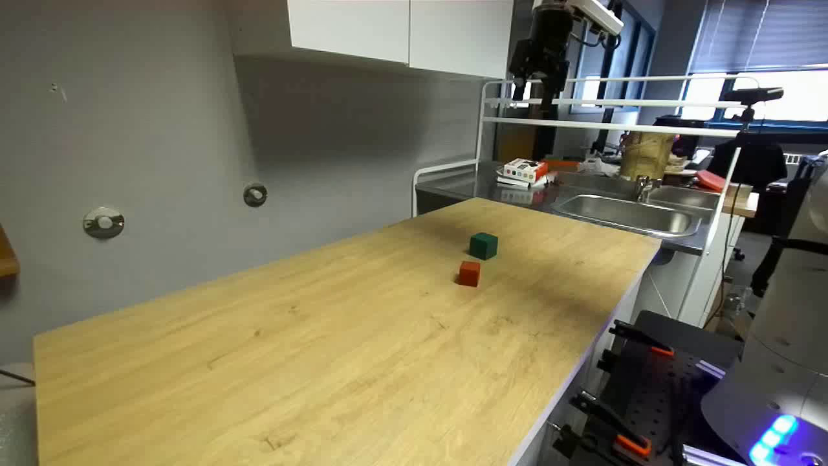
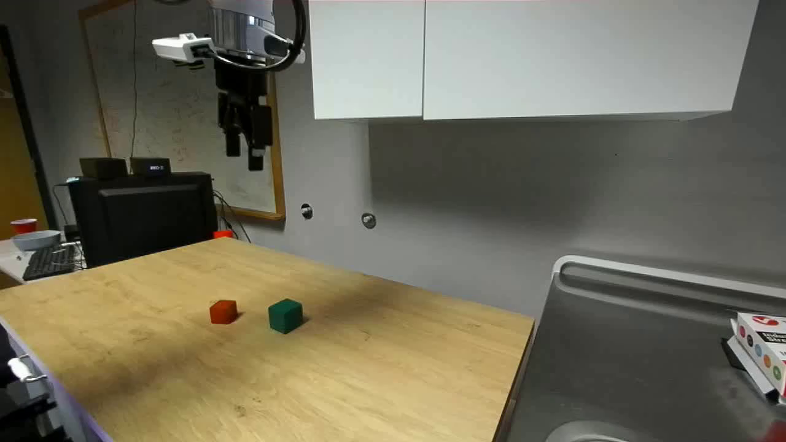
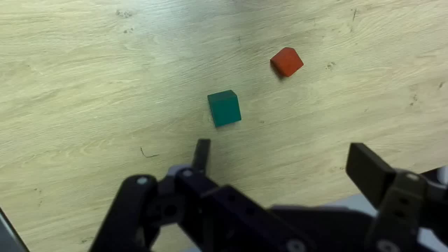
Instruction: Place the orange block on top of the green block
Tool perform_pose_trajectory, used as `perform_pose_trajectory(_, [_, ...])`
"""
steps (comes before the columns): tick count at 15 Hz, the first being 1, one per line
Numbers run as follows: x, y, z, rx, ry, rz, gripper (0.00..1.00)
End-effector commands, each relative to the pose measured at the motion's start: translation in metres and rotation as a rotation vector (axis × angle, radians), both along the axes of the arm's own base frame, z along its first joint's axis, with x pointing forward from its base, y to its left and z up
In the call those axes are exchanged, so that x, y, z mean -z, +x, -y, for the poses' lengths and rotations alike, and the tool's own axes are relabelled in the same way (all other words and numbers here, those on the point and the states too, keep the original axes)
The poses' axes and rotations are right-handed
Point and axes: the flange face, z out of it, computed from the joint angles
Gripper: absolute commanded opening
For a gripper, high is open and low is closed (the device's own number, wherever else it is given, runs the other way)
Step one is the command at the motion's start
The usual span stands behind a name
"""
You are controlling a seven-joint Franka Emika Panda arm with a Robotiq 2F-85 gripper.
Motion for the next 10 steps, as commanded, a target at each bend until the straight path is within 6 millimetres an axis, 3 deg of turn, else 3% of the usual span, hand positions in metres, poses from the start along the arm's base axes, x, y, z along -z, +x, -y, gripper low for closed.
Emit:
perform_pose_trajectory(1, [-0.0011, 0.0005, 0.0006, 0.000, 0.000, 0.001, 1.00])
perform_pose_trajectory(10, [-0.0055, -0.0009, 0.0006, 0.000, -0.002, 0.011, 1.00])
